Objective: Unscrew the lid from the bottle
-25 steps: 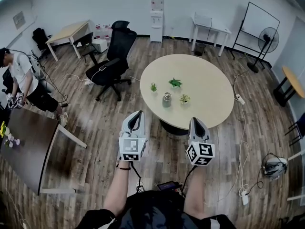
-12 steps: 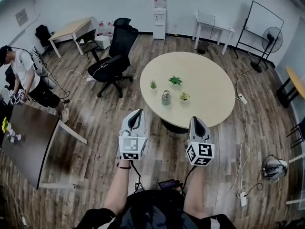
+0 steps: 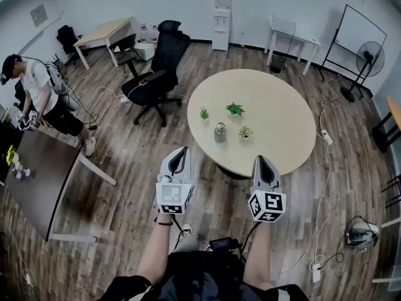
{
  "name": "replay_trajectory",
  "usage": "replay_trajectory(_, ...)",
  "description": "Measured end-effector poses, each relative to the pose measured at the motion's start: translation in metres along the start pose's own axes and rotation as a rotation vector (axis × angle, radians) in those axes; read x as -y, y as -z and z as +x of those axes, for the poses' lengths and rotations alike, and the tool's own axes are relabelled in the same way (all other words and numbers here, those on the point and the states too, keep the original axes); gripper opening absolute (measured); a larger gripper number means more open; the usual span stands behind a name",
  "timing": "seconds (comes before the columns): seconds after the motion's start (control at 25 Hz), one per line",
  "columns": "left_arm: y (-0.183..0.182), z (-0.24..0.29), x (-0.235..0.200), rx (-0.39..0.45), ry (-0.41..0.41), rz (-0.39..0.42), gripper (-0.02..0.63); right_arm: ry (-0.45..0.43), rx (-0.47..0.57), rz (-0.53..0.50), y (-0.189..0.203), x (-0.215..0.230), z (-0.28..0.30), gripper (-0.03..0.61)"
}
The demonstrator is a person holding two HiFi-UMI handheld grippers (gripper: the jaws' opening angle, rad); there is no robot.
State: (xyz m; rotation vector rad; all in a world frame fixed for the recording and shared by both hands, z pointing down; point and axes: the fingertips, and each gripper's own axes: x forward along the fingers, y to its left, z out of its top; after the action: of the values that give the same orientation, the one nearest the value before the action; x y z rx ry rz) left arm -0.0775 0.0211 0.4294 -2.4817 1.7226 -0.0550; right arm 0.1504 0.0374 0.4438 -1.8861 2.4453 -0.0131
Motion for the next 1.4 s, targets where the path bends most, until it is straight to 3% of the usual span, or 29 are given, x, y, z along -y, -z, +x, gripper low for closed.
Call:
replay_trajectory(0.4,0.016,0.113,-0.016,0.041,0.067,-0.024,0.002,0.042,-0.010,-0.057,0.018,0.036,0.085,0.003)
replay_trajectory(0.72,0.020,0.217,-0.063,0.059,0.129,-0.079,0.002,0.126,-0.008,-0.036,0.006,0.067,0.188,0.003)
replay_trajectory(0.92,0.030,0.251,-0.079,0.072,0.141,-0.122,0.002,0.134,-0.025,-0.034,0.010,0.068,0.226,0.003)
replay_trajectory(1.32,0.034,0.283,-0.055,0.080,0.192,-0.116,0.006,0.111,-0.068,-0.046,0.018,0.092,0.256,0.003)
replay_trajectory(1.4,0.036,0.288,-0.047,0.070,0.211,-0.113,0.063,0.100,-0.074,-0.055,0.019,0.096,0.258,0.003)
